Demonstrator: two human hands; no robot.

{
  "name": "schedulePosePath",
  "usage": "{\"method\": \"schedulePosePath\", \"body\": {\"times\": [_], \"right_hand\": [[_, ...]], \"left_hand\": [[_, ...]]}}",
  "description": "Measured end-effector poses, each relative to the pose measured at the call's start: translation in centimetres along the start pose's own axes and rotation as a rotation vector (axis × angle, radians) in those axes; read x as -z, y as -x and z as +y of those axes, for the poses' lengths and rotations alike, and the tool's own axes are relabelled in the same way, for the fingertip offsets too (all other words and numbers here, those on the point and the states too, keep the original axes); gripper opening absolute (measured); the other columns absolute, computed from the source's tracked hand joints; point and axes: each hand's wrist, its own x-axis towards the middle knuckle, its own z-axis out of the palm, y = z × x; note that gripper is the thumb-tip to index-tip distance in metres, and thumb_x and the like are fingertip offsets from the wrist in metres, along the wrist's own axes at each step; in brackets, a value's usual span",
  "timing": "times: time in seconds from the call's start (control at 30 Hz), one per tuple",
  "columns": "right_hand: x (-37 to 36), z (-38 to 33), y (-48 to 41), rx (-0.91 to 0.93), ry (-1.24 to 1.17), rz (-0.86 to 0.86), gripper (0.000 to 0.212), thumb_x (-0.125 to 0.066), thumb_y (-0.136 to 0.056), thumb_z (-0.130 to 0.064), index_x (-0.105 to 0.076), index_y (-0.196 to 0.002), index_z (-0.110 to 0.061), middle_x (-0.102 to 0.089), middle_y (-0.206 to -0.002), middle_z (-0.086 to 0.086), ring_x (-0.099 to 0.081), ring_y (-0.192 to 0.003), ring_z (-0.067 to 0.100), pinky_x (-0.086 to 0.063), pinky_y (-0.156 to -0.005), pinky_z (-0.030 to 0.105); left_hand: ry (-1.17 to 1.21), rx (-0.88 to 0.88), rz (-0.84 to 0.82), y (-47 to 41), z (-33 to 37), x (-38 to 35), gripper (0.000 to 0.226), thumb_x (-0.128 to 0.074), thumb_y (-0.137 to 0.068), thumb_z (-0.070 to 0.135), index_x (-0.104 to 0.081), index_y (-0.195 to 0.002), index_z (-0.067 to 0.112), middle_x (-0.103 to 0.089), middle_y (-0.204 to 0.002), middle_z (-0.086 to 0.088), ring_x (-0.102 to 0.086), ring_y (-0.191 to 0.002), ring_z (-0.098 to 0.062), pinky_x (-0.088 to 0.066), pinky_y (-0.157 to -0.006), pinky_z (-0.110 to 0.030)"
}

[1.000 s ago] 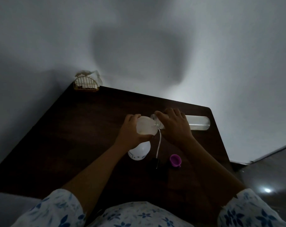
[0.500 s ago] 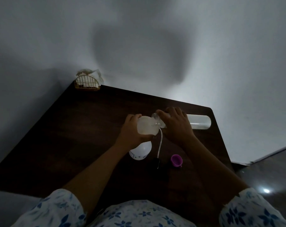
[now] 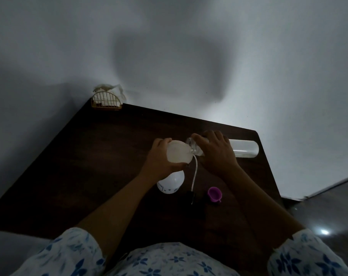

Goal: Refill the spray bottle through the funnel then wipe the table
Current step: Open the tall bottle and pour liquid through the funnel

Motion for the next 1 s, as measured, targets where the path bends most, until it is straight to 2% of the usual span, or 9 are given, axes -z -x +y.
{"method": "schedulePosePath", "body": {"times": [0.8, 1.0], "right_hand": [[0.05, -0.32, -0.41, 0.004, 0.002, 0.027, 0.066, -0.070, -0.077, -0.036, -0.042, -0.136, -0.024, -0.048, -0.128, 0.012, -0.042, -0.117, 0.031, -0.035, -0.097, 0.042], [0.52, -0.54, -0.52, 0.006, 0.009, 0.025, 0.067, -0.070, -0.078, -0.033, -0.041, -0.137, -0.023, -0.046, -0.129, 0.013, -0.041, -0.118, 0.031, -0.033, -0.098, 0.042]], "left_hand": [[-0.017, 0.015, -0.009, -0.14, -0.36, 0.24, 0.091, -0.081, -0.064, 0.038, -0.033, -0.138, 0.013, -0.032, -0.138, -0.005, -0.040, -0.119, -0.015, -0.030, -0.085, -0.020], [-0.018, 0.017, -0.010, -0.05, -0.25, 0.25, 0.092, -0.081, -0.064, 0.039, -0.033, -0.138, 0.012, -0.033, -0.138, -0.005, -0.041, -0.119, -0.016, -0.031, -0.086, -0.020]]}}
